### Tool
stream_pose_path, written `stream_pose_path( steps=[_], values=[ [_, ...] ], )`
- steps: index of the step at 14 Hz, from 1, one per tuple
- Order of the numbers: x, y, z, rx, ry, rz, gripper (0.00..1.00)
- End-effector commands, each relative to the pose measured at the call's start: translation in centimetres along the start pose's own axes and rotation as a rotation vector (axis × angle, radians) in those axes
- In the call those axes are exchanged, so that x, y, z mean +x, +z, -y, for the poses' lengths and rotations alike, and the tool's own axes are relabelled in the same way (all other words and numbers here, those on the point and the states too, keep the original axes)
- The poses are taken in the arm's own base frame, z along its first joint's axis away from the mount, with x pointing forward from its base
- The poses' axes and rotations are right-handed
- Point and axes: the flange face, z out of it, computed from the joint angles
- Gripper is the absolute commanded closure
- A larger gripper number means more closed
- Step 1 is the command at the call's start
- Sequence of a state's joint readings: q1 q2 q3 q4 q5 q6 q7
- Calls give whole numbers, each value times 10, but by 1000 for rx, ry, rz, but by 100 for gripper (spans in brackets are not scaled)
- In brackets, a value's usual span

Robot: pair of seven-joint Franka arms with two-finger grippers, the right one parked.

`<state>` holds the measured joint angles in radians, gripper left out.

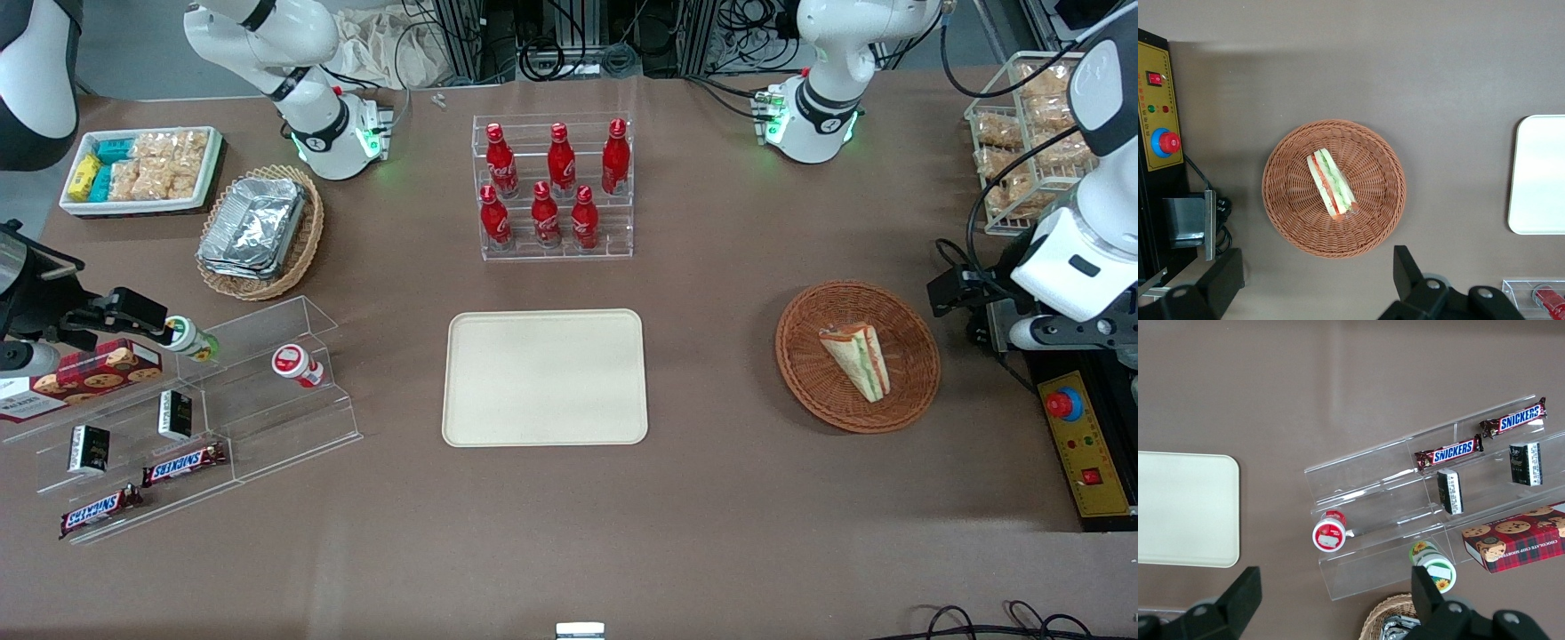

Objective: Place sandwich from basket to tray
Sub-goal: 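Move the left gripper over the sandwich in the wicker basket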

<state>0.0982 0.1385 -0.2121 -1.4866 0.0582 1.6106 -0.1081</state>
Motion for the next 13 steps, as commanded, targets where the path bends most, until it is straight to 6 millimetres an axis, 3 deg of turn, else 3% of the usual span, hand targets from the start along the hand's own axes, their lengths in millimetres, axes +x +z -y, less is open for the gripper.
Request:
stream_pose_path(
  steps=[1,5,8,13],
  values=[
    [5,-3,-2,-10,-24,-8,0],
    [9,7,-3,-6,-32,-1,0],
    [8,19,-2,0,-171,19,0],
    [-9,93,7,19,-401,34,0]
  ],
)
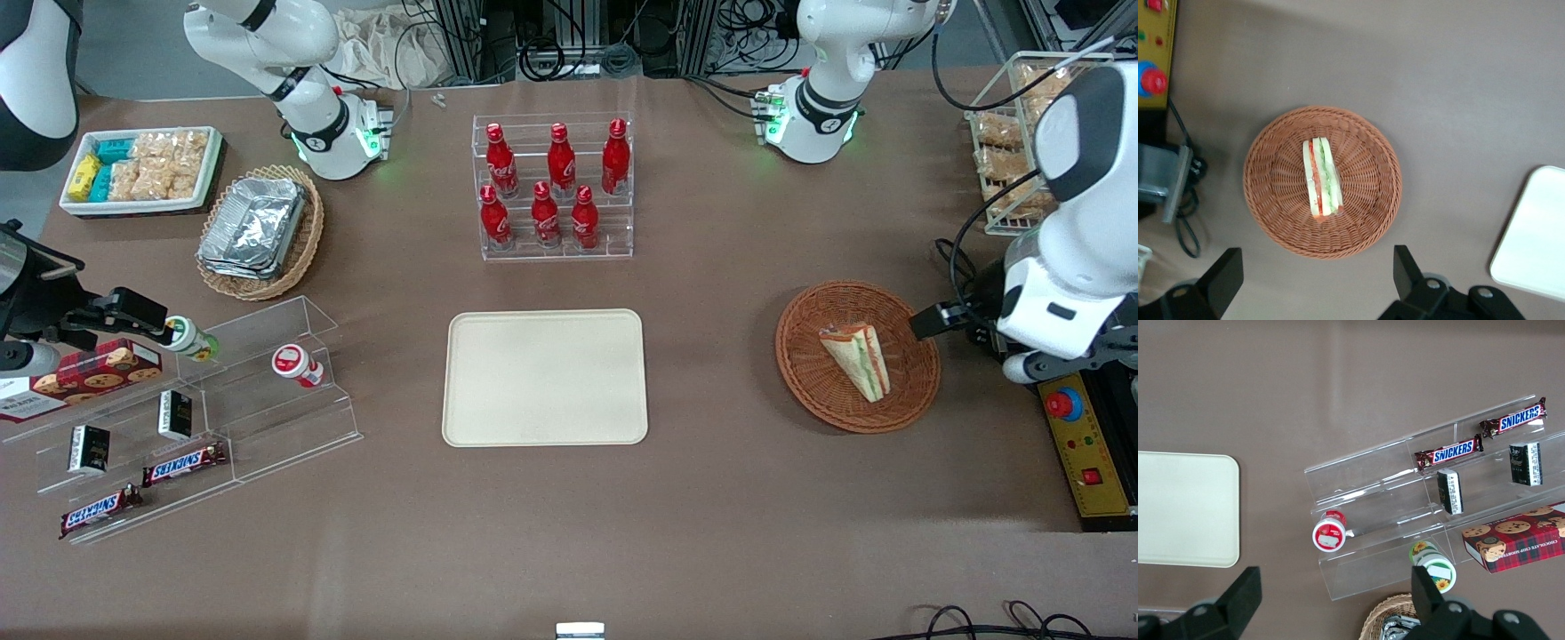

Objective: Place sandwich from basket to tray
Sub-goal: 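Move the left gripper over the sandwich in the wicker basket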

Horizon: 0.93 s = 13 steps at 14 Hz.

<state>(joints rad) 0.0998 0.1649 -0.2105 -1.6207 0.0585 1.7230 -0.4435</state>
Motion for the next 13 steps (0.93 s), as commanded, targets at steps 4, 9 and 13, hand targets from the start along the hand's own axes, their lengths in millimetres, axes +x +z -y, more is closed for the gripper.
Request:
stream_pose_path(
  steps=[4,9,13],
  values=[
    [-27,101,19,0,-199,-26,0],
    [-43,169,35,4,-286,-10,0],
    [-48,204,38,-3,-277,-4,0]
  ],
)
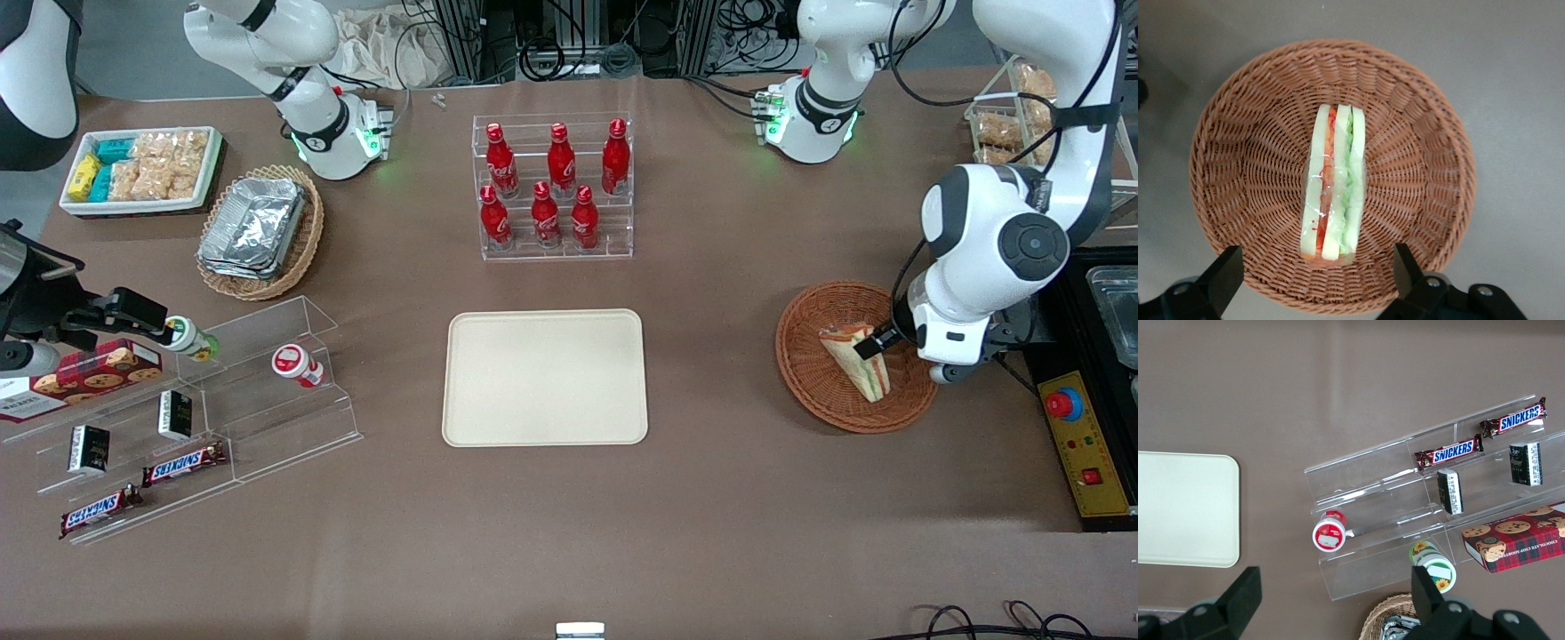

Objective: Place sandwich from basket to tray
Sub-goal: 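Lower the left gripper and close it on the wrapped sandwich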

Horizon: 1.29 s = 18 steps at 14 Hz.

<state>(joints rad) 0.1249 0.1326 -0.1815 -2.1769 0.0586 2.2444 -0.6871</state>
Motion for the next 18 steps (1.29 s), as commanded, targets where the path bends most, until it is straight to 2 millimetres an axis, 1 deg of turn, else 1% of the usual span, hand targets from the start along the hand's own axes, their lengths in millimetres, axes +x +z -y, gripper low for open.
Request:
stream_pose_path(
  steps=[1,7,10,12,13,14,15,16,17,18],
  values=[
    [-6,12,5,1,-6,-2,0],
    [-7,48,4,6,-1,24,0],
    [-7,62,5,35,29,21,0],
    [-6,72,5,35,33,24,2],
    [-6,77,4,28,34,20,8],
    [-6,81,3,26,35,22,18],
    [-6,82,3,26,35,23,40],
    [-3,81,6,23,24,21,59],
    [3,81,13,22,6,22,74],
    [3,81,13,24,7,23,89]
  ],
)
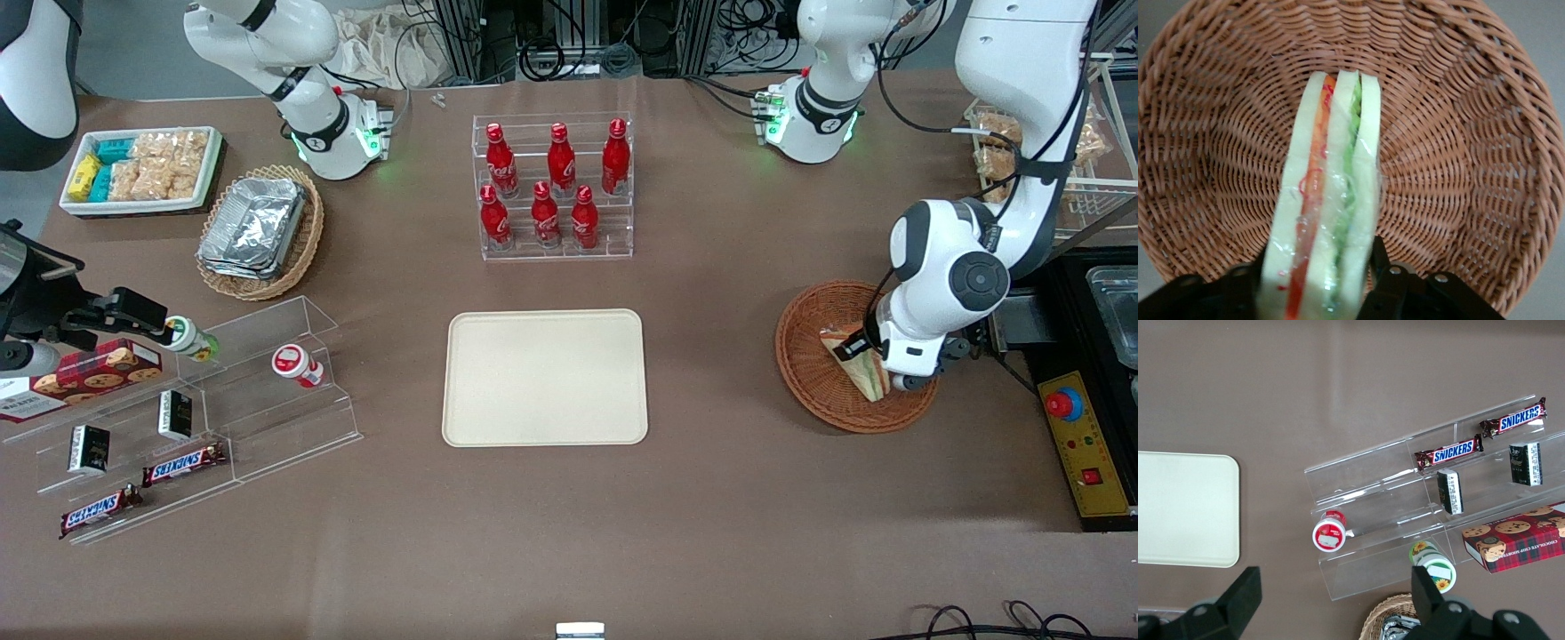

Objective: Place sandwich from basket to tray
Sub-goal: 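Lower the left gripper and close it on the wrapped sandwich, then lift the sandwich out of the basket and carry it toward the tray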

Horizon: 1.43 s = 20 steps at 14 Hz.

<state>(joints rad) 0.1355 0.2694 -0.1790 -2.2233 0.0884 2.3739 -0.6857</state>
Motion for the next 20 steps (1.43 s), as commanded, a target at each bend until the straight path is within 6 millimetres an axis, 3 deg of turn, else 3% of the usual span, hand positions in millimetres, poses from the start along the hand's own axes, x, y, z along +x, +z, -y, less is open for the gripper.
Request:
stream_pose_path(
  steps=[1,3,5,10,12,14,16,18,20],
  values=[
    [3,-1,10,0,-11,-25,98],
    [5,-9,7,-4,-24,-33,100],
    [6,-38,-4,4,-29,-39,100],
    [21,-160,-34,93,-27,35,100],
    [14,-213,-49,85,4,44,100],
    [-14,-261,-86,57,84,28,100],
    [-54,-282,-131,19,174,11,100],
    [-103,-278,-171,11,252,25,100],
    [-147,-244,-216,37,312,70,100]
  ],
)
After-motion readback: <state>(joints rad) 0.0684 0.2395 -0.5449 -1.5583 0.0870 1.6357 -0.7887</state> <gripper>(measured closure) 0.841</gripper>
